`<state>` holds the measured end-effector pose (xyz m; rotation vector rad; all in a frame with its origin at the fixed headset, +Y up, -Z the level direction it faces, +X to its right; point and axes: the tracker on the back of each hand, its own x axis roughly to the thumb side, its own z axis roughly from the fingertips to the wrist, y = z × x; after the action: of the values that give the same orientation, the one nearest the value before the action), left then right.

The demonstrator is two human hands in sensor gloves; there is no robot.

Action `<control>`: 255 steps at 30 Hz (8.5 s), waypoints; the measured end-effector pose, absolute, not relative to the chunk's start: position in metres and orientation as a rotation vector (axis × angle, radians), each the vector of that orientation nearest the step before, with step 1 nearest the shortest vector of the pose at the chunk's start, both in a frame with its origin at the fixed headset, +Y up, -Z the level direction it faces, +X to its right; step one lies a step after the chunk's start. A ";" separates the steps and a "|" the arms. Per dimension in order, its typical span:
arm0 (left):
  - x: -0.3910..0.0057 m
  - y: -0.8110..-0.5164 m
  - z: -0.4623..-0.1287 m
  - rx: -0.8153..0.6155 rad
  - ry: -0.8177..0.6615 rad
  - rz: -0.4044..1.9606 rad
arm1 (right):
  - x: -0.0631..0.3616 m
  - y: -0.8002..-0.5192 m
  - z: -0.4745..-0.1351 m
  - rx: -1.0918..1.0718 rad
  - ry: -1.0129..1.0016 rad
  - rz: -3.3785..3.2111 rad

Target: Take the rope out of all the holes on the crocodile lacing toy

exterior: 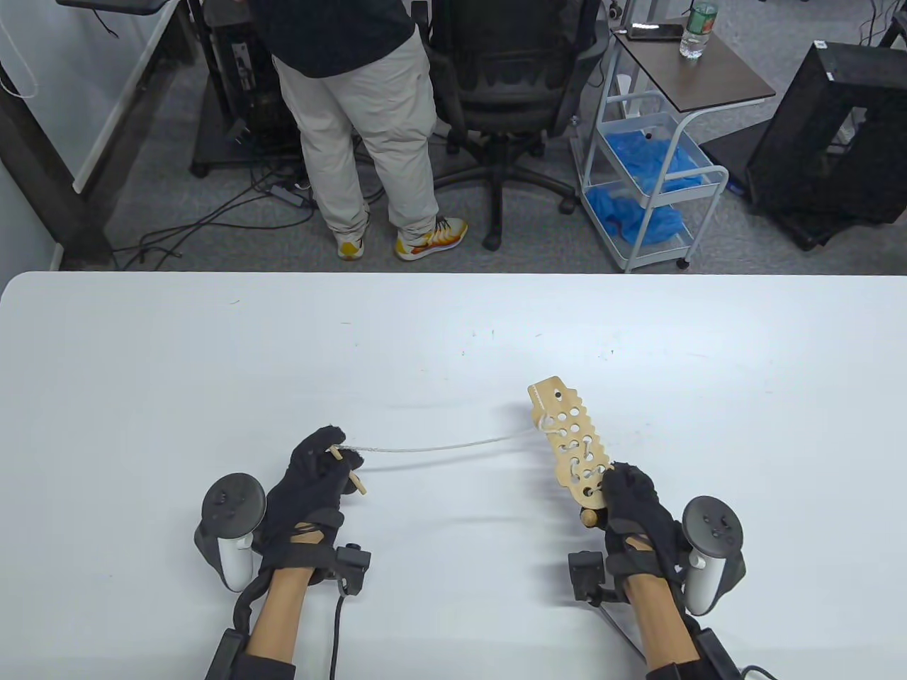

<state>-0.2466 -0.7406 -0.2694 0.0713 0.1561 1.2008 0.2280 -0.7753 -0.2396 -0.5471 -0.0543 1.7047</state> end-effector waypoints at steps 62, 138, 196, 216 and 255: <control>-0.165 -0.695 -0.240 0.302 -0.273 0.713 | 0.143 -0.765 -0.223 -0.154 0.181 1.880; -0.174 -0.730 -0.263 -0.086 -0.272 1.070 | 0.137 -0.746 -0.219 0.144 0.239 1.546; -0.162 -0.725 -0.260 0.010 -0.277 0.650 | 0.168 -0.762 -0.235 -0.083 0.151 1.673; -0.175 -0.726 -0.264 0.016 -0.201 0.647 | 0.192 -0.770 -0.242 -0.227 0.084 1.678; -0.196 -0.725 -0.268 0.073 -0.069 0.668 | 0.222 -0.781 -0.245 -0.455 0.007 1.650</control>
<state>-0.1958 -0.7254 -0.2676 0.0729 -0.0688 0.6679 0.2220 -0.7806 -0.2447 -0.4553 0.0072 1.6496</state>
